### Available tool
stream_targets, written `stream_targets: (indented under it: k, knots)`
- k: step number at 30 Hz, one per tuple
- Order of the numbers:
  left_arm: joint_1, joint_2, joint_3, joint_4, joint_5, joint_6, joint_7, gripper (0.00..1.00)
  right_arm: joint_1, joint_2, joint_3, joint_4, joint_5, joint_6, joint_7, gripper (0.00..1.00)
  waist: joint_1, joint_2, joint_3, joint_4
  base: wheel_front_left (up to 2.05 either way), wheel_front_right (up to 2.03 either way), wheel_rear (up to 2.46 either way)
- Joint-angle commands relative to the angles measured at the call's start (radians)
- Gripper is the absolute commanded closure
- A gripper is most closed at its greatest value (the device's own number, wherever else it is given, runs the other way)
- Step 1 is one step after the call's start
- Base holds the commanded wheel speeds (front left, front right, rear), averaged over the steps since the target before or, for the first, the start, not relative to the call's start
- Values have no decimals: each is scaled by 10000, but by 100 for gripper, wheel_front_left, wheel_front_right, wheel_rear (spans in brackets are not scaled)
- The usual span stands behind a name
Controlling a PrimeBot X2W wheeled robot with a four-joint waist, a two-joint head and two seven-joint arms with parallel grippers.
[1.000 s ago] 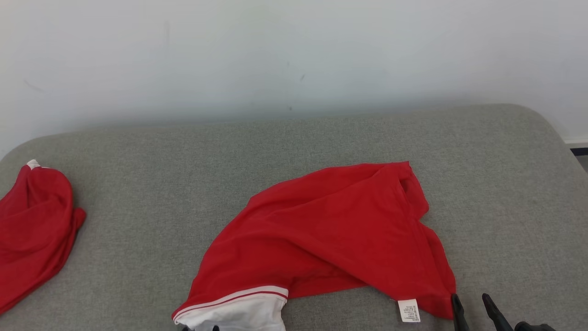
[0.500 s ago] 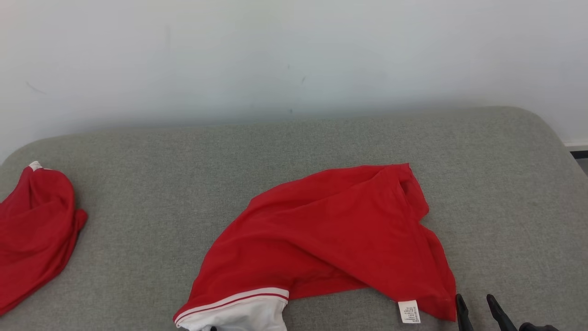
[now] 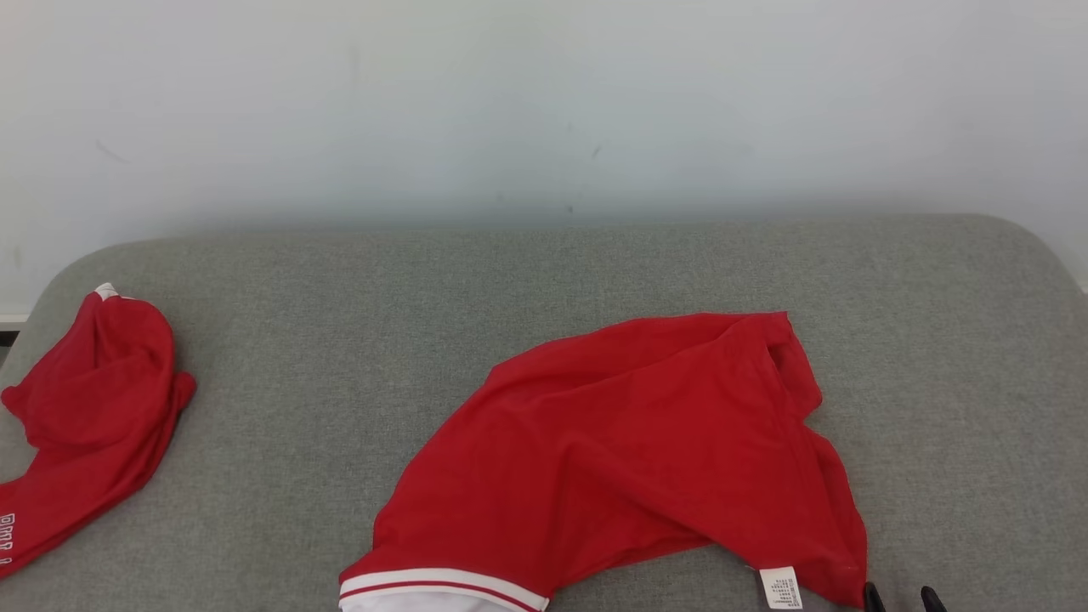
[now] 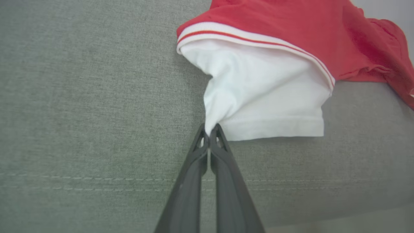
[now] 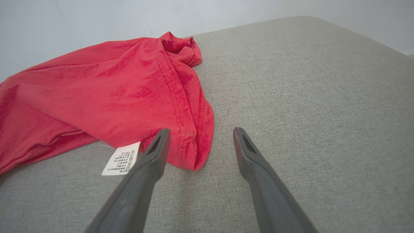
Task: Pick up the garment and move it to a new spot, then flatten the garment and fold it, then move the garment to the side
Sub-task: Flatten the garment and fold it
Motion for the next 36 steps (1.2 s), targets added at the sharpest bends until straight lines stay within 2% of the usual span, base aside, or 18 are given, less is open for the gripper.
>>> stream_targets:
  k: [1, 2, 3, 4, 10, 22, 23, 24, 25, 26, 27, 28, 31, 36]
  knots:
    - [143, 33, -19, 59, -64, 15, -30, 100, 144, 71, -16, 76, 60, -23, -7, 0, 0, 0, -18, 53, 0, 0, 0]
    - [126, 16, -46, 95, -75, 15, -30, 100, 143, 73, 8, 98, 37, -23, -7, 0, 0, 0, -23, 65, 0, 0, 0]
    - [73, 0, -41, 129, -127, 15, -30, 61, 117, 59, 38, 132, 22, -23, -7, 0, 0, 0, -25, 73, 0, 0, 0]
    - [-76, -32, 5, 118, -94, 15, -32, 0, -11, 18, 138, 270, 56, -23, -7, 0, 0, 0, -33, 78, 0, 0, 0]
    - [-193, -11, 39, 261, -120, 15, -30, 0, -713, -410, 623, 945, 218, -23, -7, 0, 0, 0, -56, 108, 0, 0, 0]
    - [-708, -10, -633, 1180, -621, 15, -30, 0, -2075, -889, 1818, 3084, 811, -23, -6, 0, 0, 0, -62, 229, 0, 0, 0]
    - [-762, -14, -674, 1269, -671, 15, -30, 0, -2175, -904, 1941, 3256, 863, -23, -6, 8, 0, 0, -62, 240, 0, 0, 0]
    - [-825, -21, -734, 1361, -723, 14, -30, 0, -2261, -913, 2029, 3375, 915, -23, -6, 40, 0, 0, -62, 252, 0, 0, 0]
    - [-892, -40, -826, 1448, -790, 14, -30, 0, -2372, -923, 2103, 3476, 957, -23, -6, 55, 0, 0, -64, 263, 0, 0, 0]
    - [-956, -55, -909, 1524, -843, 14, -30, 9, -2443, -931, 2195, 3572, 981, -23, -6, 73, 0, 0, -67, 276, 0, 0, 0]
    - [-1024, -71, -961, 1592, -930, 14, -31, 45, -2509, -937, 2257, 3655, 1024, -23, -6, 100, 0, 0, -70, 292, 0, 0, 0]
    - [-1124, -66, -1073, 1733, -1069, 14, -30, 100, -2590, -963, 2341, 3798, 1089, -23, -6, 100, 0, 0, -80, 325, 0, 0, 0]
    - [-1234, -58, -1187, 1791, -1211, 14, -30, 100, -2616, -1032, 2271, 3590, 1074, -23, -6, 100, 0, 0, -94, 355, 0, 0, 0]
    - [-920, -14, -854, 1366, -1317, 14, -30, 100, -1898, -1016, 1790, 2412, 638, -23, -5, 100, 0, 0, -105, 369, 0, 0, 0]
